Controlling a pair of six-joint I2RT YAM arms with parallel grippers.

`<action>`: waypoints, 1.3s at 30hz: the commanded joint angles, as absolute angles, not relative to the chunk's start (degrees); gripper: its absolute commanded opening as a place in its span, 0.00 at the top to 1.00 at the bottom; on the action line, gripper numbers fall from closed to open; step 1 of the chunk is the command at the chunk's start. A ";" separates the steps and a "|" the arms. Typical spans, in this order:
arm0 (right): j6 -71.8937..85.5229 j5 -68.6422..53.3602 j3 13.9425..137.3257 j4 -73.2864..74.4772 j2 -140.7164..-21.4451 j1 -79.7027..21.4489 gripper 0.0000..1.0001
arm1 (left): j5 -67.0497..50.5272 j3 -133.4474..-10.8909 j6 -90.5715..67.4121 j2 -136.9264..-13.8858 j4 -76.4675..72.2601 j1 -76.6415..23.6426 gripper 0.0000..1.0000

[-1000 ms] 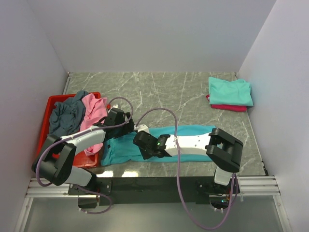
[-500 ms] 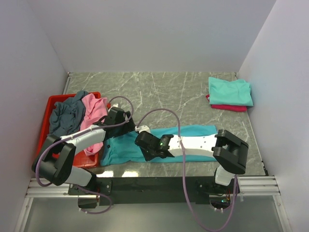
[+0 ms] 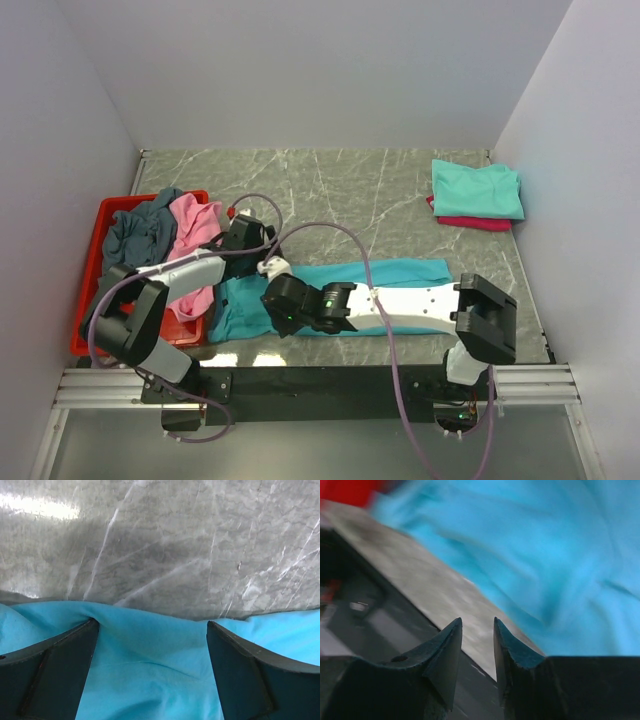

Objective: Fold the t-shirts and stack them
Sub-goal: Fold the tshirt

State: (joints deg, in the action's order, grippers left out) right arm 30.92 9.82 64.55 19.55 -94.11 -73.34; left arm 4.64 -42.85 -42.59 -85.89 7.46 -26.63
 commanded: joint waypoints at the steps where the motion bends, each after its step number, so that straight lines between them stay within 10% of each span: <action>1: 28.22 7.83 69.69 13.72 -98.16 -74.88 0.61 | 3.78 -46.23 -40.70 -87.36 4.66 -25.84 0.05; 39: 15.47 21.53 71.80 -9.67 -113.99 -75.50 0.55 | -15.29 -49.31 -40.78 -94.31 1.67 -17.31 0.04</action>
State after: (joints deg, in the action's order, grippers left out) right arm 17.41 18.81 70.28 -5.82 -113.38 -75.13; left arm -12.34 -48.07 -41.12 -93.38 2.33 -17.32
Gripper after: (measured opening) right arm 0.447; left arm 0.963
